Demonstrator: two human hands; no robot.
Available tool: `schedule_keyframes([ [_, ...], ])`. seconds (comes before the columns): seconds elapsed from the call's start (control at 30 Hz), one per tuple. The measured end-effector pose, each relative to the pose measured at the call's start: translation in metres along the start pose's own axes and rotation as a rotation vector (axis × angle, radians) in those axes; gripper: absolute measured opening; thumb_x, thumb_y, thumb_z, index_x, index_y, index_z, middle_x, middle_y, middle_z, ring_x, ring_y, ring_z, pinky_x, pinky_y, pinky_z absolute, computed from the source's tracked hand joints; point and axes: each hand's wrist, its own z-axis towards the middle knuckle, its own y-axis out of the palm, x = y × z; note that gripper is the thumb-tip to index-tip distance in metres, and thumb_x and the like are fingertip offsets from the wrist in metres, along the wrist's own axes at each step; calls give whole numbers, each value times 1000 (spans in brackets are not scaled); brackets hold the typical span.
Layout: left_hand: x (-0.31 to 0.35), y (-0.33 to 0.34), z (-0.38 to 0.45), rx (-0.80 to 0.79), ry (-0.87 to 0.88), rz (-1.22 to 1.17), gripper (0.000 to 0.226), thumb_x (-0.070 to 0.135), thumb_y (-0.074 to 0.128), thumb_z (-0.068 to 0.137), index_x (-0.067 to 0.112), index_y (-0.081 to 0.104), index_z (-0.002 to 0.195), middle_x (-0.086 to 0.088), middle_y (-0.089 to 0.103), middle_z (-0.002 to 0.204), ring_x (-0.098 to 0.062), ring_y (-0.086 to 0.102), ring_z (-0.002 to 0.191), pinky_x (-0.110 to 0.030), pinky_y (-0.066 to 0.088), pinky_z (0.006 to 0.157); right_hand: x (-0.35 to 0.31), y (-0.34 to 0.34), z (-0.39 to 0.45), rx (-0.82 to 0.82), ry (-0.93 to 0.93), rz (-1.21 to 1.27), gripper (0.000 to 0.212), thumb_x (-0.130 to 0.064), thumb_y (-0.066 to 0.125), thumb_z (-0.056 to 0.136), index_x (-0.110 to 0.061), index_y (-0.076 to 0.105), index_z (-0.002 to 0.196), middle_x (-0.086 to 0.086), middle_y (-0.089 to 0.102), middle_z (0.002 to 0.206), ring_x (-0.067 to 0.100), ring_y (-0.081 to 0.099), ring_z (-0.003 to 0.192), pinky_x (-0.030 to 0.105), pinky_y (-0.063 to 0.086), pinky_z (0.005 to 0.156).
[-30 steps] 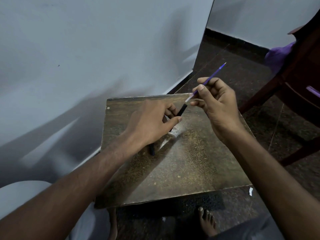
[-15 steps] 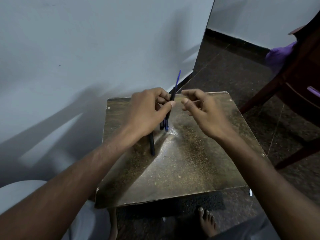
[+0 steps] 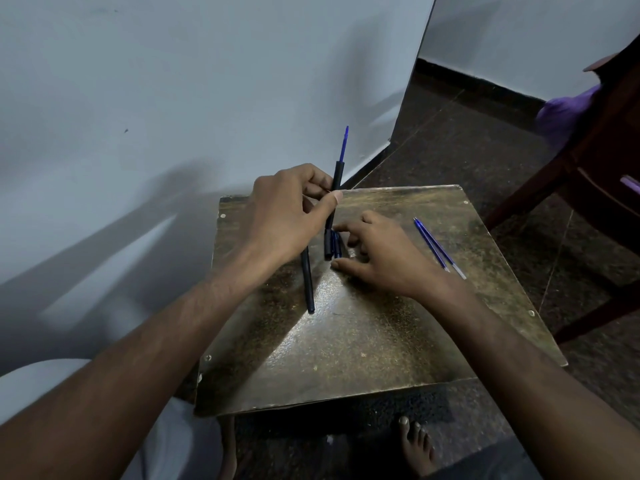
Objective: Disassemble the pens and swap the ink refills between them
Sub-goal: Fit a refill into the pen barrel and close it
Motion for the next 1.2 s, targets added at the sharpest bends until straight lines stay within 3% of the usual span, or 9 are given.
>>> schedule_keyframes([
  [0.2, 1, 0, 0, -6, -6, 4, 13, 45, 78, 96, 35, 77, 105, 21, 73, 81, 3, 72, 75, -26, 62, 74, 0, -4, 1, -13, 24, 19, 57, -50, 85, 87, -21, 67, 133, -6, 57, 105, 1, 52, 78, 16, 39, 68],
  [0.27, 1, 0, -1, -32, 2, 13, 11, 43, 78, 97, 35, 76, 105, 22, 73, 82, 5, 71, 75, -20, 60, 73, 3, -9, 1, 48, 86, 123, 54, -38, 90, 85, -20, 68, 131, -8, 67, 98, -1, 62, 75, 13, 47, 66],
  [0.37, 2, 2, -2, -119, 30, 29, 11, 40, 78, 99, 34, 77, 108, 24, 72, 82, 8, 71, 80, -7, 54, 67, 7, -22, 0, 205, 247, 645, 49, -6, 87, 86, -23, 66, 127, 5, 77, 97, 13, 77, 84, 31, 64, 78],
  [0.5, 2, 7, -8, -226, 101, 100, 11, 41, 76, 99, 33, 76, 107, 20, 76, 88, 7, 71, 76, -25, 62, 74, 7, -38, -4, 458, 238, 1228, 54, 14, 77, 86, -11, 62, 131, 20, 82, 105, 28, 80, 99, 40, 65, 92],
  [0.6, 2, 9, -11, -250, 143, 140, 7, 41, 76, 99, 37, 71, 102, 22, 73, 84, 11, 67, 69, -25, 59, 66, 6, -47, -5, 585, 193, 1459, 51, 15, 74, 89, -12, 60, 130, 16, 82, 103, 24, 81, 95, 34, 65, 88],
  [0.73, 1, 10, -11, -253, 162, 223, 10, 46, 74, 100, 39, 73, 106, 25, 69, 81, 13, 62, 69, -18, 47, 59, 5, -49, -4, 642, 203, 1488, 46, 10, 75, 92, -13, 61, 129, 17, 83, 106, 26, 81, 95, 34, 64, 85],
  [0.87, 1, 11, -10, -258, 167, 250, 15, 50, 72, 99, 39, 73, 109, 27, 66, 80, 11, 64, 73, -28, 59, 65, 5, -48, -5, 633, 208, 1435, 47, 4, 78, 93, -10, 60, 134, 20, 82, 109, 29, 79, 104, 35, 63, 87],
  [0.97, 1, 10, -10, -266, 169, 264, 16, 50, 72, 100, 39, 74, 110, 27, 66, 80, 9, 65, 76, -34, 64, 70, 6, -47, -5, 644, 220, 1407, 49, 0, 79, 93, -8, 59, 137, 32, 76, 116, 30, 78, 105, 35, 63, 86],
  [1.2, 3, 11, -9, -270, 173, 259, 16, 50, 72, 100, 39, 73, 111, 29, 63, 79, 12, 63, 73, -27, 60, 67, 5, -47, -6, 601, 230, 1332, 47, -2, 82, 91, -11, 61, 132, 41, 70, 122, 33, 77, 106, 39, 64, 90],
])
